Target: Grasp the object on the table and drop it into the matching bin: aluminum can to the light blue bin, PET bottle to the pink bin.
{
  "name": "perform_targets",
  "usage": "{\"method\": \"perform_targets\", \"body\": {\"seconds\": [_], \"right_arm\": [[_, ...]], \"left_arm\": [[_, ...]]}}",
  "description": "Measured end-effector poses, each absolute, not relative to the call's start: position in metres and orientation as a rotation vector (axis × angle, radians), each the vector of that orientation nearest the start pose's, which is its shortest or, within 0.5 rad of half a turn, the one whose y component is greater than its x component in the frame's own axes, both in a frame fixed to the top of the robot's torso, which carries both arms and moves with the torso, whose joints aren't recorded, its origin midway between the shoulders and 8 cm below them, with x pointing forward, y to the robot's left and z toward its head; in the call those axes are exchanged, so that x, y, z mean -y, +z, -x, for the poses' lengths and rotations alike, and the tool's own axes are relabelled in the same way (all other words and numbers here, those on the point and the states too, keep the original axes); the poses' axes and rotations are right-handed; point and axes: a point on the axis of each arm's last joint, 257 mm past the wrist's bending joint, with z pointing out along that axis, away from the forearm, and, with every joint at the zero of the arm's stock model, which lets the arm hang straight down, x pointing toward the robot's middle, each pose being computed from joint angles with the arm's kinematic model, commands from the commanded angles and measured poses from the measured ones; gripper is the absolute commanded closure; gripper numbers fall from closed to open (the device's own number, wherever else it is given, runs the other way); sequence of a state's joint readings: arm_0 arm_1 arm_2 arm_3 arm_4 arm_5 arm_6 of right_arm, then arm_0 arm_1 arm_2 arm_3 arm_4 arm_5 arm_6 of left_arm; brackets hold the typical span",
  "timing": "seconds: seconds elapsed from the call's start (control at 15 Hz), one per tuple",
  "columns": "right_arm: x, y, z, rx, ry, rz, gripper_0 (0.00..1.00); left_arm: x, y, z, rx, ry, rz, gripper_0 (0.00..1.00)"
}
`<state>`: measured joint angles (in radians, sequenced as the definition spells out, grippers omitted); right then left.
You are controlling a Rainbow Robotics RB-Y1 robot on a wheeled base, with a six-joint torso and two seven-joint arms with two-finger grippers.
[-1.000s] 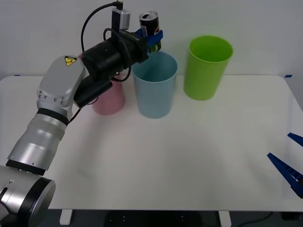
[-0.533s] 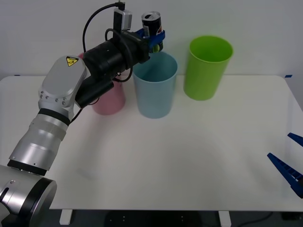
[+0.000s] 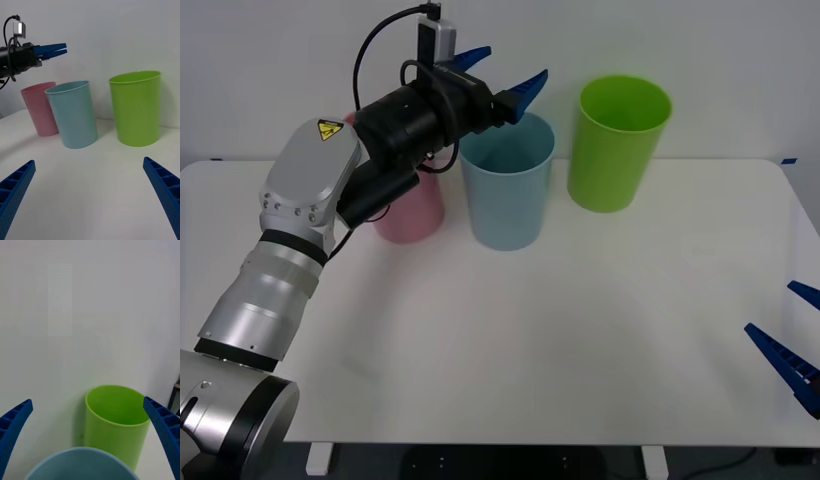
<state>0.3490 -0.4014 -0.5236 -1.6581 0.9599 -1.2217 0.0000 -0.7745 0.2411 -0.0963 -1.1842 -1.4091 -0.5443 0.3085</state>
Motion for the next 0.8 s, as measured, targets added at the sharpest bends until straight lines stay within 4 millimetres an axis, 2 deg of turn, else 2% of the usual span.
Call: {"method": "perform_targets", "body": {"seconds": [0.4, 0.8], "right_arm": [[0.330, -0.169, -0.342, -1.441, 0.567, 0.465, 0.00], [0.330, -0.169, -0.342, -1.441, 0.567, 0.465, 0.00]], "left_arm": [[-0.015, 0.003, -0.632, -1.305, -0.679, -0.572, 0.00], [-0.030, 0.004, -0.616, -1.294, -0.764, -0.613, 0.00]]}}
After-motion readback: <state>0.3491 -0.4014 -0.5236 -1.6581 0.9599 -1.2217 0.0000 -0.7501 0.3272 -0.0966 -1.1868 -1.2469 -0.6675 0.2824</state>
